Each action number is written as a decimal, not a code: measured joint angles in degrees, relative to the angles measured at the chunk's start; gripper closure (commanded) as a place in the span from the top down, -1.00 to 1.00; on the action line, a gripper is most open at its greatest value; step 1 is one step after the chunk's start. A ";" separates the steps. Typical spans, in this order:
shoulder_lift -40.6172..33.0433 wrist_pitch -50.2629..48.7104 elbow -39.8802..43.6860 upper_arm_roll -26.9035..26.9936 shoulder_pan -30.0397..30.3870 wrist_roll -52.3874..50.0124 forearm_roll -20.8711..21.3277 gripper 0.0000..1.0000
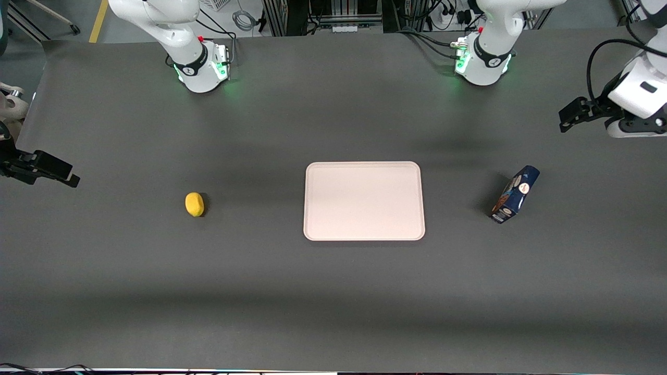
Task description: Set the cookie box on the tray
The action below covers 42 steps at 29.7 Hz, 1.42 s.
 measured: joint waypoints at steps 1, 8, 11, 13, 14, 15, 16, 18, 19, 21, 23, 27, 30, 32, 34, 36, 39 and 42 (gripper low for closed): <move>0.00 -1.47 1.17 0.11 0.01 1.42 0.02 1.00; 0.41 -6.89 5.69 1.06 0.07 12.54 0.24 1.00; 2.31 -6.91 5.43 1.13 0.07 17.04 0.37 1.00; 4.44 -6.63 5.21 1.13 0.07 19.27 0.39 1.00; 5.69 -6.28 5.10 1.13 0.08 20.25 0.39 1.00; 7.24 -5.59 4.88 1.13 0.07 21.27 0.40 1.00; 8.57 -4.85 4.60 1.13 0.07 21.93 0.41 1.00; 11.37 -2.54 3.55 1.14 0.08 22.89 0.43 1.00; 12.67 -0.98 2.76 1.15 0.09 23.19 0.43 1.00; 14.97 2.78 0.63 1.18 0.12 23.60 0.43 1.00; 16.88 7.12 -2.03 1.20 0.12 23.77 0.43 1.00; 20.02 15.27 -6.98 1.21 0.13 23.90 0.37 1.00; 21.96 19.79 -9.37 1.20 0.12 23.97 0.36 1.00; 22.99 22.29 -10.41 1.20 0.12 24.03 0.36 1.00; 23.85 24.57 -11.22 1.19 0.12 24.08 0.36 1.00; 24.65 26.75 -11.92 1.17 0.12 24.14 0.36 1.00; 25.67 30.35 -13.32 1.14 0.11 24.18 0.36 1.00; 26.37 34.13 -15.17 1.13 0.11 24.18 0.30 1.00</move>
